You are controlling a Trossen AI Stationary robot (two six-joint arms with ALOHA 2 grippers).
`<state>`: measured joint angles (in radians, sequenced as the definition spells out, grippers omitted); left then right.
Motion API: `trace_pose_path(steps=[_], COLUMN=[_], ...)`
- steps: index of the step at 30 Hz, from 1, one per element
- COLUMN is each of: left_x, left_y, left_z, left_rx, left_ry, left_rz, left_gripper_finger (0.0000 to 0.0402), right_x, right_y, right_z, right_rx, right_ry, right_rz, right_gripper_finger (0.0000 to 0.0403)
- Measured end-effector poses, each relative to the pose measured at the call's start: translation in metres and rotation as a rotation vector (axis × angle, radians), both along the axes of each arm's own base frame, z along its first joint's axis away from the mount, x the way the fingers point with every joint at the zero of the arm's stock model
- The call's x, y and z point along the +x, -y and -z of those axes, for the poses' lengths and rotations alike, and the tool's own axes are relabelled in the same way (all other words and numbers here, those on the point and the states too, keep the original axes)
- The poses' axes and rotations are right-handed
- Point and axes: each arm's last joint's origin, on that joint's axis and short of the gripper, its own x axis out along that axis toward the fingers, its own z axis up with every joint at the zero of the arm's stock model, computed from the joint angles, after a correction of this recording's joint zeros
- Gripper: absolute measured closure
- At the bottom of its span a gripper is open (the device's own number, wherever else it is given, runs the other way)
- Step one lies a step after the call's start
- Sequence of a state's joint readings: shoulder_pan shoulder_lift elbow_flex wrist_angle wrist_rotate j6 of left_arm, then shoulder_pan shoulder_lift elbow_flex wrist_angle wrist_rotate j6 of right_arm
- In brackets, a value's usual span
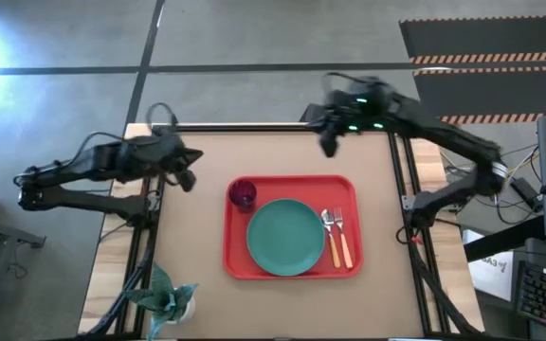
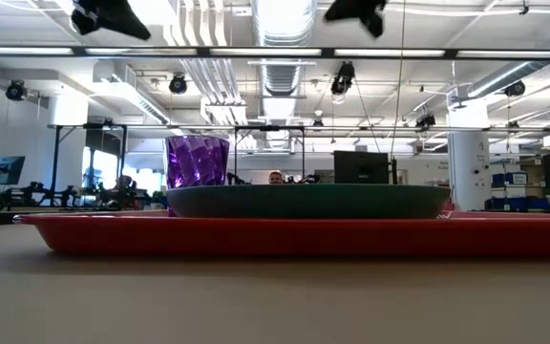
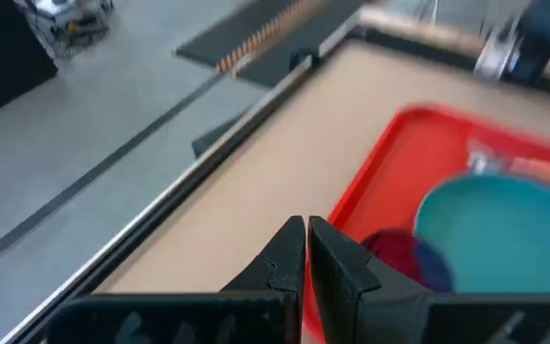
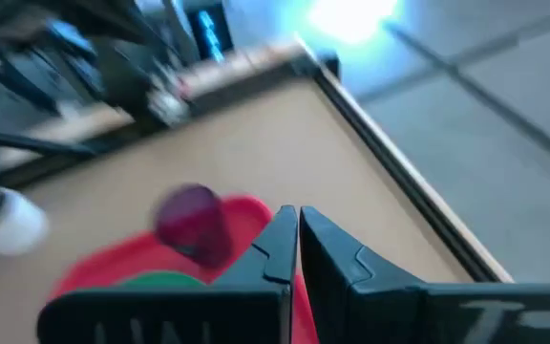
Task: Pick and place plate/cup/fork/spoon on tray
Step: Return to Home Position
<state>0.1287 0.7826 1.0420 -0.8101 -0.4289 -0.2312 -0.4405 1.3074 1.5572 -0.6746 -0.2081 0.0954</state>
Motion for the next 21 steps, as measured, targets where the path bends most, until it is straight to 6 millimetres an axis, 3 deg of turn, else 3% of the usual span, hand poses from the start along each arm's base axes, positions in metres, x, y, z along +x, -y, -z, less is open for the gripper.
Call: trace_pose_path(steps=[4,9,14,21], left_x=[-0.027,-0.054,-0.063,-0.069], left_y=[0.004,0.010,0.015,0.017], left_z=[-0.011,-0.017,-0.013,0.006], left_rx=[-0.006,-0.054,-0.115,-0.239], left_ry=[0.123,0.246,0.286,0.234], left_rz=[-0.010,0.065,0.217,0.168], left_gripper_finger=[0.0402,0.0402,0.0402,0.0402], right_x=[-0.044,-0.088,-0.116,-0.157], right_y=[-0.035,-0.068,-0.090,-0.114], right_z=[-0.033,-0.055,-0.059,-0.059], right_rx=[-0.009,-0.004,0.077,0.271], right_ry=[0.138,0.263,0.338,0.348], right_rz=[-0.031,0.075,0.087,-0.084], right_gripper_finger=[0.0394,0.0394,0.0394,0.0394])
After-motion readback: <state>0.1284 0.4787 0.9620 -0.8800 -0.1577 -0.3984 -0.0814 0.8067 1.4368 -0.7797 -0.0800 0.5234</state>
